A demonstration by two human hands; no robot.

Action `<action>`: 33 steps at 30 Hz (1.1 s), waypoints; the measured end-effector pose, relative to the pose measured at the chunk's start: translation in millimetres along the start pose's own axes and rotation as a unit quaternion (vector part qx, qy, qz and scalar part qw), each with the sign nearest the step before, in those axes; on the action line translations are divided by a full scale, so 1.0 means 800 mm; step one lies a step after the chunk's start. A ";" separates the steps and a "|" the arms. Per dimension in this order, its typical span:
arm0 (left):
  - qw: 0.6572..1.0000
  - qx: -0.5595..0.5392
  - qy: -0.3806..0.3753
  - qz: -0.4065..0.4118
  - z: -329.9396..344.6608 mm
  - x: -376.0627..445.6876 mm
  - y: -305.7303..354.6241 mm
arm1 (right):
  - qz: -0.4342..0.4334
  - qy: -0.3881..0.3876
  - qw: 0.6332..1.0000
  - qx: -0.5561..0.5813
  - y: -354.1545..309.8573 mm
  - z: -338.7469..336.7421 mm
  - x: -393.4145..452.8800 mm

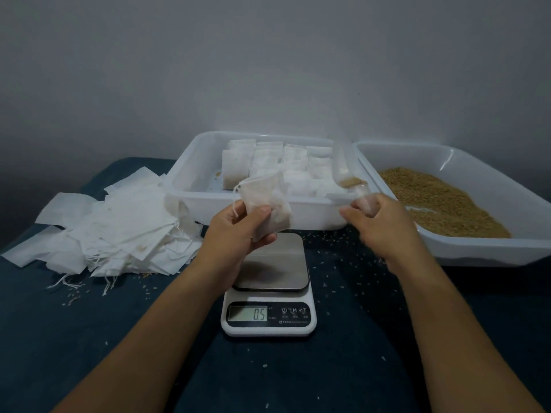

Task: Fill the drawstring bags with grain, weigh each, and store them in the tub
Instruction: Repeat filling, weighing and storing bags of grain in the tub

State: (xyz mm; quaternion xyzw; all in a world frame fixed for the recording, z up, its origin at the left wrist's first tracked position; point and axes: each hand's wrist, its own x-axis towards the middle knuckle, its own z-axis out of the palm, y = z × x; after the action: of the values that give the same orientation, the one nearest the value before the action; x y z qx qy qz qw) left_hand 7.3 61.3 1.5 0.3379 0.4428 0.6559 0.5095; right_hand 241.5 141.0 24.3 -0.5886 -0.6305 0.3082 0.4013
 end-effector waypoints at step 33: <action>0.992 0.079 -0.093 0.045 -0.005 0.001 -0.009 | -0.230 -0.055 0.972 -0.010 -0.070 -0.026 0.009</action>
State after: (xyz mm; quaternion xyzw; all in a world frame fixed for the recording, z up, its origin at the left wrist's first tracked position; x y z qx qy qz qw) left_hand 6.2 61.5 -6.8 0.4562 0.4278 0.6071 0.4902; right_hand 231.8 139.7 83.3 -0.4138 -0.7732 0.2332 0.4201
